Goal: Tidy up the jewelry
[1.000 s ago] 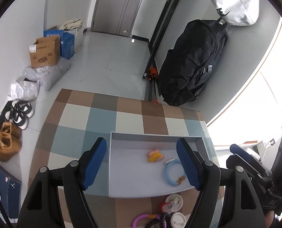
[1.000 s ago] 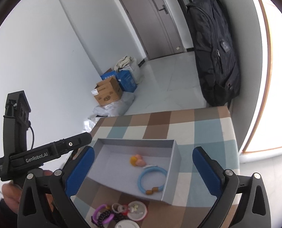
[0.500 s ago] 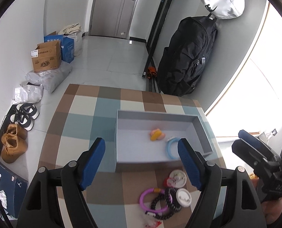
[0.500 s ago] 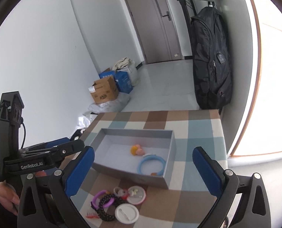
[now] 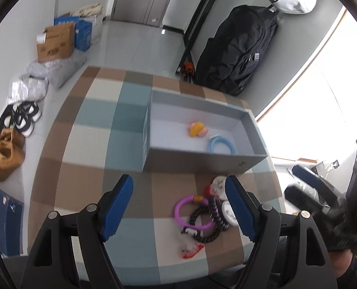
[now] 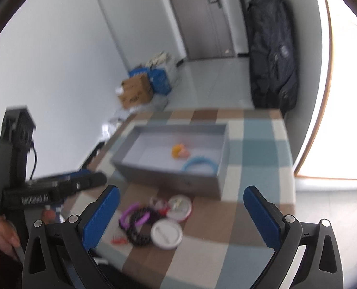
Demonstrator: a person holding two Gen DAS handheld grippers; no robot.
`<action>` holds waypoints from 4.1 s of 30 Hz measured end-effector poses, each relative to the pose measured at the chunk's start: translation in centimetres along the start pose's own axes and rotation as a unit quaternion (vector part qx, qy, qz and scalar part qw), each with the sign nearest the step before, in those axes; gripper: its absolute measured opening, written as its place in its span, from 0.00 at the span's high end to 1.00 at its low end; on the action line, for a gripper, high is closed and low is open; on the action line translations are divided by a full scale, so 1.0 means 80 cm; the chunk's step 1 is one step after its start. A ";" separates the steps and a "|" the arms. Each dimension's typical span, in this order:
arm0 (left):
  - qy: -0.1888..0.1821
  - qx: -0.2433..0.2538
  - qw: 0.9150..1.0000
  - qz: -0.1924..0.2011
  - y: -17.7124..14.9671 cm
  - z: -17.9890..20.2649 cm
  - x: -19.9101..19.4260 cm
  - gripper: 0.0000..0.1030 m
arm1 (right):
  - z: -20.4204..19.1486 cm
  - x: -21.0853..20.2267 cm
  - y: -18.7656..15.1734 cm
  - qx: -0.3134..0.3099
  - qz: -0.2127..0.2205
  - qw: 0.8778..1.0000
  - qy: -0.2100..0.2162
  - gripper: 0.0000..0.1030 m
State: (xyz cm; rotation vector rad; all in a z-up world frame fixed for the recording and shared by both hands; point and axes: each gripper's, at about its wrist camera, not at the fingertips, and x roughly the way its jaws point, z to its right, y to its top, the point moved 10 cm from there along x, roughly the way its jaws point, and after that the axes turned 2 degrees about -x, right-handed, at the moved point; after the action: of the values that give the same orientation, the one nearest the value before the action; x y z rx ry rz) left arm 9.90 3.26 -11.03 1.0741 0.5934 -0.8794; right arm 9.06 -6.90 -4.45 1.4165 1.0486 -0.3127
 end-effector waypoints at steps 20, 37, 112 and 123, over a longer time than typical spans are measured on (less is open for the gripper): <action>-0.022 0.057 0.991 -0.116 -0.099 0.020 0.018 0.27 | 0.044 0.010 -0.051 0.047 -0.059 0.996 -0.037 0.00; -0.013 0.117 0.986 -0.118 -0.111 0.042 0.041 0.81 | 0.040 0.009 -0.045 0.042 -0.053 0.997 -0.035 0.00; -0.099 0.000 0.994 -0.053 0.013 0.052 -0.003 0.83 | -0.032 0.006 0.004 -0.031 -0.016 0.999 0.040 0.93; -0.081 -0.004 0.997 -0.016 0.064 0.047 0.016 0.83 | -0.027 0.018 0.068 -0.009 0.020 0.999 0.046 0.93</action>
State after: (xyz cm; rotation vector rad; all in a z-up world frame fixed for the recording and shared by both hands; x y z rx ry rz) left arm 14.91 0.41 -8.03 0.9775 0.4789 -0.9825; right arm 12.98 -3.29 -1.63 1.4445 1.0939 -0.2094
